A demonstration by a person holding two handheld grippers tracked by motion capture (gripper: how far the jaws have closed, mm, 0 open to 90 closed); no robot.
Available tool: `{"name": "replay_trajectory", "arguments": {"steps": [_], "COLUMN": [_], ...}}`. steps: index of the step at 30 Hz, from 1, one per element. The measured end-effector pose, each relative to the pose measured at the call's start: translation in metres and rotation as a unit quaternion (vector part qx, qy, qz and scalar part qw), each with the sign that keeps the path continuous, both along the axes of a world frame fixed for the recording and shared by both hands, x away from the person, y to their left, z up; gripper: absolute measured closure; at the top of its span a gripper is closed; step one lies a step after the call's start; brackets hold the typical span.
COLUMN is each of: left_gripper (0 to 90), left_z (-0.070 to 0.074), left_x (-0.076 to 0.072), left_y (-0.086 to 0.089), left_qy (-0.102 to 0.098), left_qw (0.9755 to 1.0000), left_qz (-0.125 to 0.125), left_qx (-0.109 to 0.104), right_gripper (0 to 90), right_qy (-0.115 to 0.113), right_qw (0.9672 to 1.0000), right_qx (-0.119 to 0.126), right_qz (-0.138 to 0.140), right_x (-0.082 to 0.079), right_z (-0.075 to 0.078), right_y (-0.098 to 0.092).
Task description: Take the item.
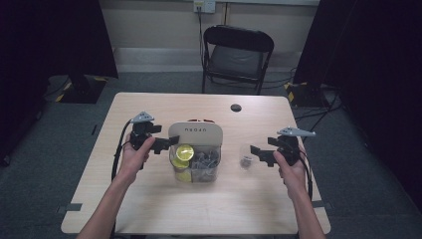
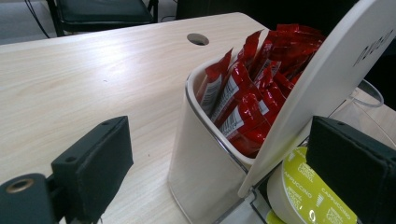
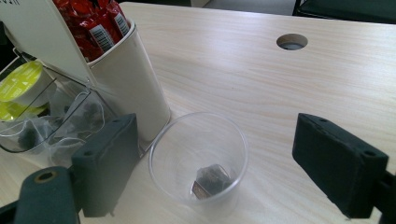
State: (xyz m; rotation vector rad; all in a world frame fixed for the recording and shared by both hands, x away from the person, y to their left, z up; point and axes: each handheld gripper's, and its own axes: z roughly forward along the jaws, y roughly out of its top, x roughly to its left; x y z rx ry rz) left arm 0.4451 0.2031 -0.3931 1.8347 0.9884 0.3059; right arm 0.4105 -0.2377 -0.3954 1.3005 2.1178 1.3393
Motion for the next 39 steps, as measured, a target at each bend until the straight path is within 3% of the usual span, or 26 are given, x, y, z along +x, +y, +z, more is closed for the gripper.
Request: {"name": "replay_trajectory", "arguments": {"steps": [4,13,19,25,30,33,35,39], "left_gripper": [8.2,15.2,15.5,15.6,15.8,15.7,15.7,15.7], "left_z": [0.001,0.007,0.012,0.020,0.018,0.017,0.016,0.014], "left_x": [-0.001,-0.005,-0.006,-0.005,-0.001,0.001,0.002,0.005], "left_y": [0.002,0.006,0.014,0.027,0.035,0.039,0.039,0.037], "left_qy": [-0.001,-0.008,-0.013,-0.023,-0.022,-0.021,-0.020,-0.021], "left_qw": [1.0000,1.0000,0.9998,0.9989,0.9980,0.9972,0.9970,0.9971], "left_qz": [0.002,0.004,0.007,0.025,0.050,0.062,0.064,0.064], "left_qx": [-0.003,-0.002,-0.011,-0.032,-0.033,-0.035,-0.037,-0.036], "right_gripper": [14.6,14.7,14.9,14.9,14.9,14.9,14.3,12.9], "right_qy": [0.006,0.033,0.064,0.077,0.081,0.082,0.074,0.067], "right_qw": [1.0000,0.9989,0.9954,0.9910,0.9858,0.9851,0.9826,0.9842], "right_qx": [0.000,-0.033,-0.071,-0.104,-0.139,-0.143,-0.162,-0.154], "right_qz": [-0.004,-0.002,-0.010,-0.033,-0.047,-0.050,-0.053,-0.056], "right_x": [-0.008,-0.030,-0.038,-0.034,-0.028,-0.031,-0.033,-0.035], "right_z": [-0.006,-0.029,-0.056,-0.076,-0.088,-0.094,-0.097,-0.099], "right_y": [-0.005,-0.010,-0.013,-0.014,-0.012,-0.008,-0.004,-0.003]}}
